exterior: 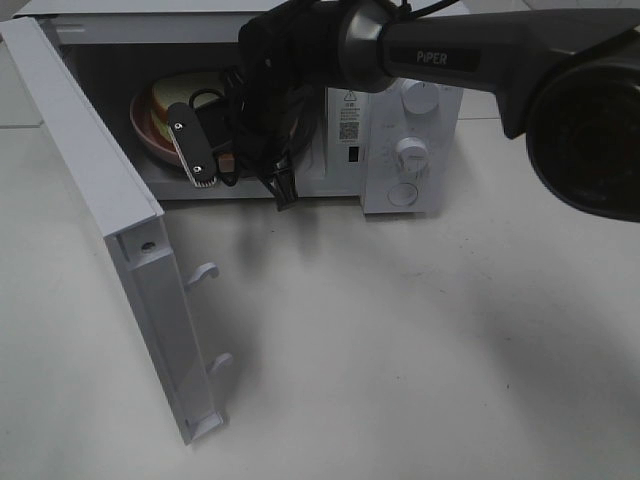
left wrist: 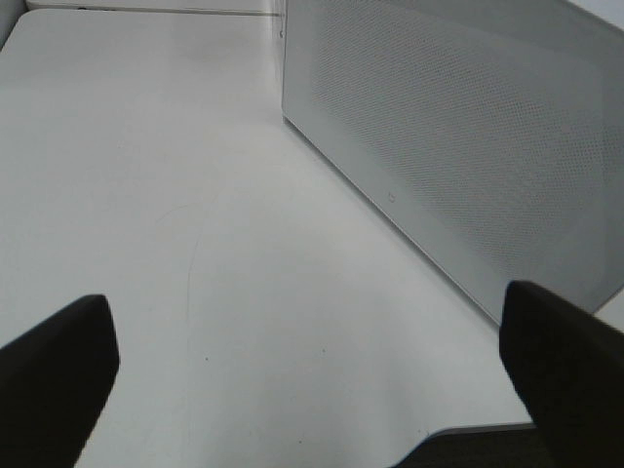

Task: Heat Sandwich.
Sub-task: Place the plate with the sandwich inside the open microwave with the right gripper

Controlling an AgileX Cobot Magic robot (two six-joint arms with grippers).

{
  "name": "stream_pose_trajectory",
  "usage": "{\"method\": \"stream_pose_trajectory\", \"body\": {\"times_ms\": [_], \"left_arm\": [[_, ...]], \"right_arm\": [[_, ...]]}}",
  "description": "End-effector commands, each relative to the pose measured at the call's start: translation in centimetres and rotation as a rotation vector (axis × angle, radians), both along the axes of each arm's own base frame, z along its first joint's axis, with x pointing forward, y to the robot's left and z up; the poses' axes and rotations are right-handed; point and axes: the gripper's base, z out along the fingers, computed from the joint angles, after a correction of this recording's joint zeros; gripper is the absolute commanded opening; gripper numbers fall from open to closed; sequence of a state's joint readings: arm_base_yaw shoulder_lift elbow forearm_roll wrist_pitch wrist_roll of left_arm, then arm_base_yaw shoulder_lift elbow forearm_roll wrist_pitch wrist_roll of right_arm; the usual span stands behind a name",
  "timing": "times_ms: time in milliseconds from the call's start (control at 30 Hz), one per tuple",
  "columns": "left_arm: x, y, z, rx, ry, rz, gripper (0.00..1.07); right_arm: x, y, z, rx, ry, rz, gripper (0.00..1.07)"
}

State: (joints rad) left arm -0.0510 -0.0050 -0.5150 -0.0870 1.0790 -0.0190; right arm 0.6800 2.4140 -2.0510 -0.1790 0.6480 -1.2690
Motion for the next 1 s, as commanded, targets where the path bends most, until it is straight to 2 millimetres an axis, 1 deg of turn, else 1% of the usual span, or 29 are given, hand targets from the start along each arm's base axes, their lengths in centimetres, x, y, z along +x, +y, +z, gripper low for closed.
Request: {"method": "stream_pose_trajectory", "body": {"times_ms": [33, 100, 233, 500, 567, 633, 667, 700, 767, 800, 833, 867, 900, 933, 967, 1000], "left_arm": [[-0.3, 0.0, 0.0, -0.003, -0.029, -0.001, 1.00], [-0.3, 0.0, 0.0, -0.003, -0.029, -0.001, 1.00], [-0.3, 0.0, 0.0, -0.003, -0.029, -0.001, 1.00], [-0.3, 0.0, 0.0, -0.002, -0.029, 0.000, 1.00], [-0.3, 0.0, 0.0, -0.002, -0.029, 0.000, 1.00], [-0.3, 0.0, 0.0, -0.002, -0.029, 0.000, 1.00], [-0.3, 0.0, 0.0, -0.002, -0.029, 0.000, 1.00], [-0.3, 0.0, 0.0, -0.002, -0.029, 0.000, 1.00], [-0.3, 0.0, 0.0, -0.002, -0.029, 0.000, 1.00], [-0.3, 0.0, 0.0, -0.002, -0.029, 0.000, 1.00], [-0.3, 0.0, 0.0, -0.002, -0.029, 0.000, 1.00], [-0.3, 0.0, 0.0, -0.002, -0.029, 0.000, 1.00], [-0.3, 0.0, 0.0, -0.002, -0.029, 0.000, 1.00], [-0.3, 0.0, 0.0, -0.002, -0.029, 0.000, 1.00], [-0.3, 0.0, 0.0, -0.002, -0.029, 0.000, 1.00], [-0.3, 0.0, 0.0, -0.002, -0.029, 0.000, 1.00]], "right_arm": [[0.5, 0.3, 0.2, 0.023, -0.016, -0.020, 0.02], [0.6, 0.3, 0.3, 0.027, -0.019, -0.024, 0.02], [1.2, 0.6, 0.0, 0.031, -0.034, -0.033, 0.03], [1.5, 0.9, -0.7, 0.059, -0.032, -0.066, 0.04], [1.6, 1.0, -0.9, 0.077, -0.034, -0.082, 0.06], [2.0, 0.6, -0.9, 0.087, -0.036, -0.101, 0.09], [2.0, 0.6, -0.9, 0.095, -0.033, -0.112, 0.15], [2.0, 0.6, -0.9, 0.095, -0.033, -0.112, 0.15], [2.0, 0.6, -0.9, 0.100, -0.029, -0.122, 0.22], [2.0, 0.5, -0.9, 0.098, -0.024, -0.129, 0.26], [2.0, 0.4, -1.0, 0.093, -0.011, -0.148, 0.37], [2.0, 0.4, -1.0, 0.093, -0.011, -0.148, 0.37], [1.9, 0.3, -1.0, 0.090, -0.002, -0.159, 0.41], [1.9, 0.3, -1.1, 0.094, 0.006, -0.173, 0.46], [1.8, 0.2, -1.4, 0.098, 0.018, -0.192, 0.53], [1.8, 0.2, -1.4, 0.098, 0.018, -0.192, 0.53]]}}
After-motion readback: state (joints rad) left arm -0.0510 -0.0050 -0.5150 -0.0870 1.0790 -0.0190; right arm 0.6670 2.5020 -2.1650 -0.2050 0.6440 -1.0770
